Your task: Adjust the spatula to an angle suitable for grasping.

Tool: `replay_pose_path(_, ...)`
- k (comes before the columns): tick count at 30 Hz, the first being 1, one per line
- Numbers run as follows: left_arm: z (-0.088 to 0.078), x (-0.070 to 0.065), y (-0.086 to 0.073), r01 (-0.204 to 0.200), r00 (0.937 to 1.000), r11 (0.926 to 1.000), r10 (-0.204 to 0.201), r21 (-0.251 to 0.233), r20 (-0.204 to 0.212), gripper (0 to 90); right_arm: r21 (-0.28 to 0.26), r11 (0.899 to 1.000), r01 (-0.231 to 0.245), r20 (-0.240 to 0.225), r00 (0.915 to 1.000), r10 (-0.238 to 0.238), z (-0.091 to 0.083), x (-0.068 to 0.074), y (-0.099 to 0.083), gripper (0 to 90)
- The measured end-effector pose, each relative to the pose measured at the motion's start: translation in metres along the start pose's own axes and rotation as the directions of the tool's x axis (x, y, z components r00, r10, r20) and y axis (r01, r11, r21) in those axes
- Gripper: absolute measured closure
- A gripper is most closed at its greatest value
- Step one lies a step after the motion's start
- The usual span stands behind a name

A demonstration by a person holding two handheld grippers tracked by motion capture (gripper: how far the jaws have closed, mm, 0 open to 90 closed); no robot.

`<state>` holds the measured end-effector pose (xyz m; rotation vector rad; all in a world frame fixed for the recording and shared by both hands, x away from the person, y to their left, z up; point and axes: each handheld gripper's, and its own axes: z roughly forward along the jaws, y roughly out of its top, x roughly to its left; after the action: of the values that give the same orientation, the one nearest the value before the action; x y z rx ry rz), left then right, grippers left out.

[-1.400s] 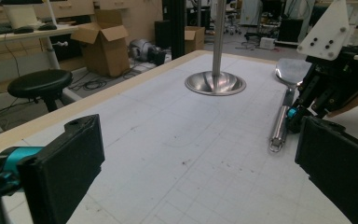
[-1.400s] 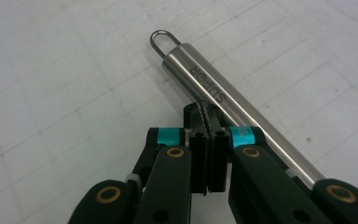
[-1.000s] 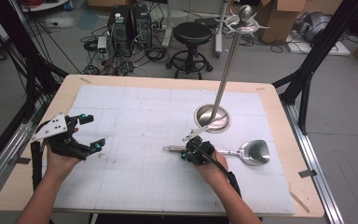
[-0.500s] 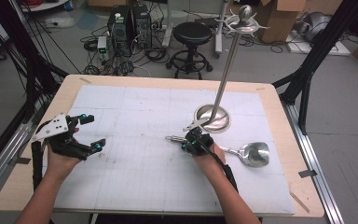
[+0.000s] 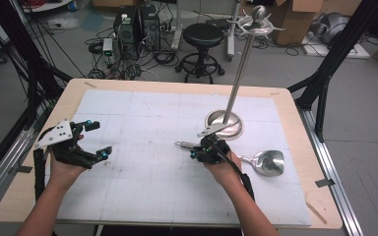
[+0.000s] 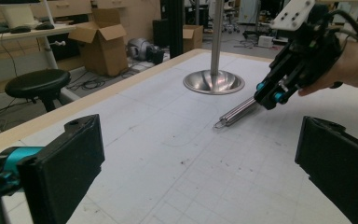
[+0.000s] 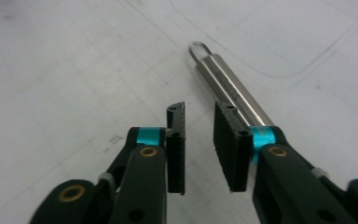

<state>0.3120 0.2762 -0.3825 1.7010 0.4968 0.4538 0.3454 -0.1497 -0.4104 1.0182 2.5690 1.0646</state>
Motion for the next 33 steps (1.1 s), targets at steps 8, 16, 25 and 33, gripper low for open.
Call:
replay_pose_path(8, -0.001, 0.0, 0.0, 0.004, 1.0, 1.0, -0.004, -0.008, 0.003, 1.7, -0.127, 0.991, 0.033, -0.009, 0.9994, -0.035, -0.047, -0.003, -0.009, 61.0)
replay_pose_path(16, 0.001, -0.001, 0.0, 0.005, 0.9999, 1.0, -0.004, -0.007, 0.013, 1.7, -0.252, 0.965, 0.078, -0.016, 0.9963, -0.084, -0.089, -0.001, -0.023, 52.0)
replay_pose_path(25, 0.003, 0.001, -0.002, 0.009, 0.9996, 0.9999, -0.008, -0.008, 0.028, 1.7, -0.379, 0.922, 0.082, -0.021, 0.9951, -0.097, -0.11, -0.01, -0.034, 45.4)
replay_pose_path(33, 0.009, -0.001, -0.006, 0.028, 0.998, 0.9996, -0.028, -0.004, 0.057, 1.7, -0.441, 0.896, 0.046, -0.023, 0.9978, -0.062, -0.123, -0.028, -0.05, 39.7)
